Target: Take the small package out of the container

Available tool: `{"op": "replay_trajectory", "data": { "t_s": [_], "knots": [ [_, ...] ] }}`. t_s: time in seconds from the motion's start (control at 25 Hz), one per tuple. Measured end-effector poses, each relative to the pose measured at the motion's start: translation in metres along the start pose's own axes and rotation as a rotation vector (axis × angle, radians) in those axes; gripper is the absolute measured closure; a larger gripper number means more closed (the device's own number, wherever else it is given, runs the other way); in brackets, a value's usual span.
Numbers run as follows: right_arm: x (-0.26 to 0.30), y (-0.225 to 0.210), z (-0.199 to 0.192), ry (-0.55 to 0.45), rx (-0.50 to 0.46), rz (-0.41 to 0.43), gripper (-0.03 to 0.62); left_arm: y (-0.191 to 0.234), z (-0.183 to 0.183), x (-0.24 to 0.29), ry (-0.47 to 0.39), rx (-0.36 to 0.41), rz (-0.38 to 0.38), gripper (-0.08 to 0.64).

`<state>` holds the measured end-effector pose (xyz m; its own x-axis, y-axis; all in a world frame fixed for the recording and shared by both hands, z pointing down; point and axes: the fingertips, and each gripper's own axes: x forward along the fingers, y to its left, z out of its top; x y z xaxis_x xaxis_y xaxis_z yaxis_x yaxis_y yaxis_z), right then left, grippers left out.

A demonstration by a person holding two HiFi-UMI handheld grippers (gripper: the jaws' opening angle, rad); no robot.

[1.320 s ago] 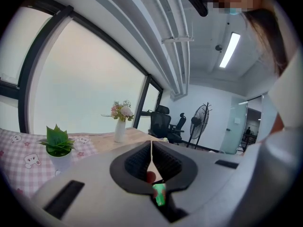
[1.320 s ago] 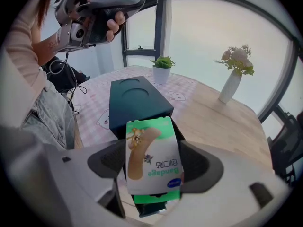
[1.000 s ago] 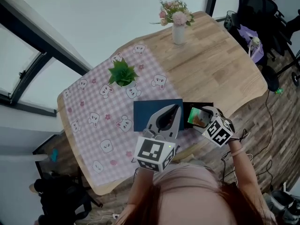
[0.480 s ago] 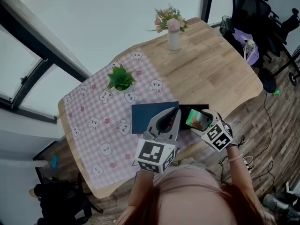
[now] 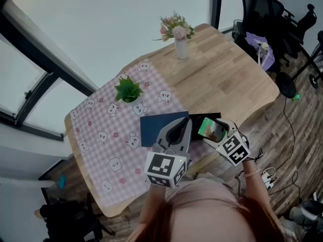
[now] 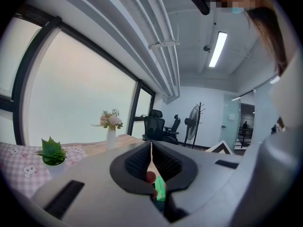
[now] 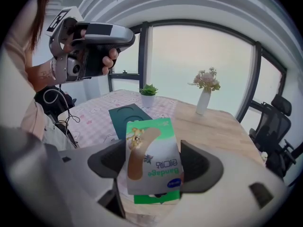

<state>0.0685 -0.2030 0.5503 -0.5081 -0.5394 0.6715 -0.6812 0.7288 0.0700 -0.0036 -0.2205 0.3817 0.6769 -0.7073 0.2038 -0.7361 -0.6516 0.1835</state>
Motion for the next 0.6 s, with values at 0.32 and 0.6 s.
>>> {"op": "replay_trajectory", "data": {
  "t_s": [0.32,0.6],
  "knots": [
    [-0.025,0.004,0.01,-0.079,0.03,-0.03,0.239,-0.02,0.005,-0.009,-0.006,0.035,0.001,0.546],
    [-0.053,0.001,0.018,-0.171,0.067,-0.084,0.239,-0.036,0.006,-0.016,-0.005,0.064,0.005,0.546]
  ]
}}
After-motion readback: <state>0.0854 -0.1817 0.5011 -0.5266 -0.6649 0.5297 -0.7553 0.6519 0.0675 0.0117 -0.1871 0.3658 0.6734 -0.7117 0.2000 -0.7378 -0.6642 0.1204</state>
